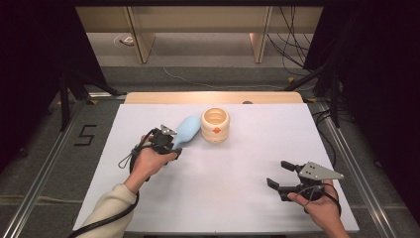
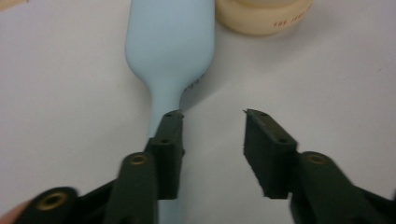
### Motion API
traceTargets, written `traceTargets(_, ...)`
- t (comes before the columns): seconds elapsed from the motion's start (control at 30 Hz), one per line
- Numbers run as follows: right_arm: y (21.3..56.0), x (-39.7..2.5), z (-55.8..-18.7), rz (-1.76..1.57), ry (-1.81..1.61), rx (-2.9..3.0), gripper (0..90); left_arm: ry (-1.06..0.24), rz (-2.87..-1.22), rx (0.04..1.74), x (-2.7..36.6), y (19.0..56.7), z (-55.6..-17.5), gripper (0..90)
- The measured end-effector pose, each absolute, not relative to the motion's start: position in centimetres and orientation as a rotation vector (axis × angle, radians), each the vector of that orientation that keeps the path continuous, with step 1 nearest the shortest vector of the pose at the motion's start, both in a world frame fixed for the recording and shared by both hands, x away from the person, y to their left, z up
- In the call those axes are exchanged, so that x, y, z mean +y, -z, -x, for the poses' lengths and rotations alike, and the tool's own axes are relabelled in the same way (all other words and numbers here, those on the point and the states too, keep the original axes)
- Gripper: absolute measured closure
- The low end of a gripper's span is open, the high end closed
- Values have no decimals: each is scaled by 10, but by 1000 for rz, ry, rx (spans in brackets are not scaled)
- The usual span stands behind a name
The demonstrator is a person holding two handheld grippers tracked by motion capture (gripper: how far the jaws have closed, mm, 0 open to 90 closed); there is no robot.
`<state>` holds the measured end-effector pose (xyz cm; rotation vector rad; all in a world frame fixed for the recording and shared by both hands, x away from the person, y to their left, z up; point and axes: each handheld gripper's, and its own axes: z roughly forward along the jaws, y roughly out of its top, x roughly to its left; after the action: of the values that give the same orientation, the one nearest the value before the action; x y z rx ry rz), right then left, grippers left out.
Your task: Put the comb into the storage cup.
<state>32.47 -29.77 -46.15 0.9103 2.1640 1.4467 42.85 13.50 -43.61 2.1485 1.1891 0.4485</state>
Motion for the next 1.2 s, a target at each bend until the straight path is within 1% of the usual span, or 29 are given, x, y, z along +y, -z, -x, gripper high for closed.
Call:
traceTargets(0.07, 461, -298, -325, -910, -1447, 2163, 175, -442, -2135, 1191, 136, 431, -429, 371)
traceTargets(0.1, 462, -298, -325, -915, -1446, 2164, 175, -437, -2129, 1196, 136, 428, -430, 265)
traceTargets(0.17, 462, -298, -325, -916, -1446, 2164, 175, -442, -2138, 1196, 137, 427, -431, 170)
traceTargets(0.2, 462, -298, -325, -916, -1446, 2164, 175, -450, -2150, 1200, 137, 427, -432, 170)
traceTargets(0.27, 462, -298, -325, -921, -1444, 2161, 175, -451, -2171, 1221, 139, 427, -436, 105)
traceTargets(0.37, 462, -298, -325, -923, -1443, 2159, 175, -442, -2174, 1283, 142, 428, -442, 83)
traceTargets(0.6, 462, -299, -326, -926, -1449, 2154, 175, -452, -2232, 1293, 142, 430, -459, 38)
traceTargets(0.63, 462, -299, -326, -927, -1449, 2153, 175, -451, -2241, 1297, 142, 431, -462, 14)
traceTargets(0.7, 462, -299, -326, -930, -1449, 2154, 175, -448, -2267, 1306, 143, 433, -467, 2)
traceTargets(0.97, 461, -299, -326, -928, -1445, 2153, 175, -441, -2324, 1319, 141, 439, -479, 0)
traceTargets(1.2, 461, -299, -326, -931, -1447, 2146, 175, -401, -2349, 1313, 140, 445, -484, 0)
